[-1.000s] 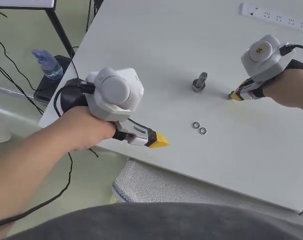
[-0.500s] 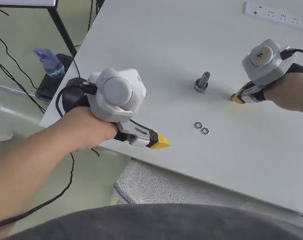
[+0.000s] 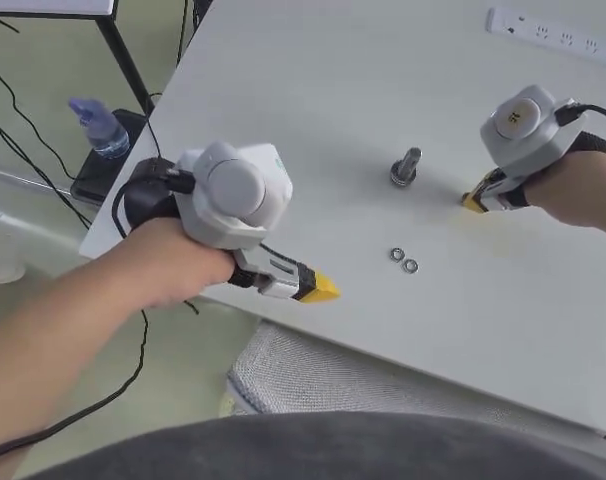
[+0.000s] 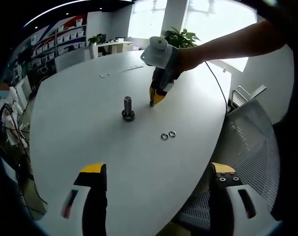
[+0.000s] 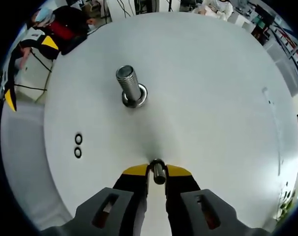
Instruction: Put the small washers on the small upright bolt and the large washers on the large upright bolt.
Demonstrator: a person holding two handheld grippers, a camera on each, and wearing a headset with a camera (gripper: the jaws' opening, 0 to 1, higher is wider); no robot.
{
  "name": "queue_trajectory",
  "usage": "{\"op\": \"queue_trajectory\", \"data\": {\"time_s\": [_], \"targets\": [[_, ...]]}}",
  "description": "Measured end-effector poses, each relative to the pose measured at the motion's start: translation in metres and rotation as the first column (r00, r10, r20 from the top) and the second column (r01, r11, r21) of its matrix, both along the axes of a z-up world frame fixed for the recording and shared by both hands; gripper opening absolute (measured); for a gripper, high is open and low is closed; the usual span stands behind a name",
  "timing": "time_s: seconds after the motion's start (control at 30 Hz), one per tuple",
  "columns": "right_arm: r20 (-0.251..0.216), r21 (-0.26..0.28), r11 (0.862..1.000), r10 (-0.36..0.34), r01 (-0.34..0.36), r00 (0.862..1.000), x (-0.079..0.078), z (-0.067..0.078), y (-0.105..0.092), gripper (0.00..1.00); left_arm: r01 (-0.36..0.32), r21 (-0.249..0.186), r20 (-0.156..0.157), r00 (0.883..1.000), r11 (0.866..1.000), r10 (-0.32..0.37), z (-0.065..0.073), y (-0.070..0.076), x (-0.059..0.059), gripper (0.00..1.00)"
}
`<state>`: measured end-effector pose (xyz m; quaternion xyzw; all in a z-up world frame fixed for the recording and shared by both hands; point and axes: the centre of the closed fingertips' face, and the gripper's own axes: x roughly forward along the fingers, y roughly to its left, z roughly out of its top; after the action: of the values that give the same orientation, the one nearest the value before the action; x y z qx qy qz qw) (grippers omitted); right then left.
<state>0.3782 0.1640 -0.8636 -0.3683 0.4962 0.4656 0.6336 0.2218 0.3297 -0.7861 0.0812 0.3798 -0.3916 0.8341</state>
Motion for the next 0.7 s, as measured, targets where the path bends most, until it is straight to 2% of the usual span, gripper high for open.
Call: {"op": "queue_trajectory", "data": {"time_s": [0.7], "targets": [[0.001, 0.003, 1.0, 0.003, -0.003, 1.0, 0.0058, -0.0041, 0.0019, 0.16, 0.002, -0.002, -0.006, 1.0, 1.0, -0.002, -0.0013, -0.0021, -0.0047, 0.83]]}}
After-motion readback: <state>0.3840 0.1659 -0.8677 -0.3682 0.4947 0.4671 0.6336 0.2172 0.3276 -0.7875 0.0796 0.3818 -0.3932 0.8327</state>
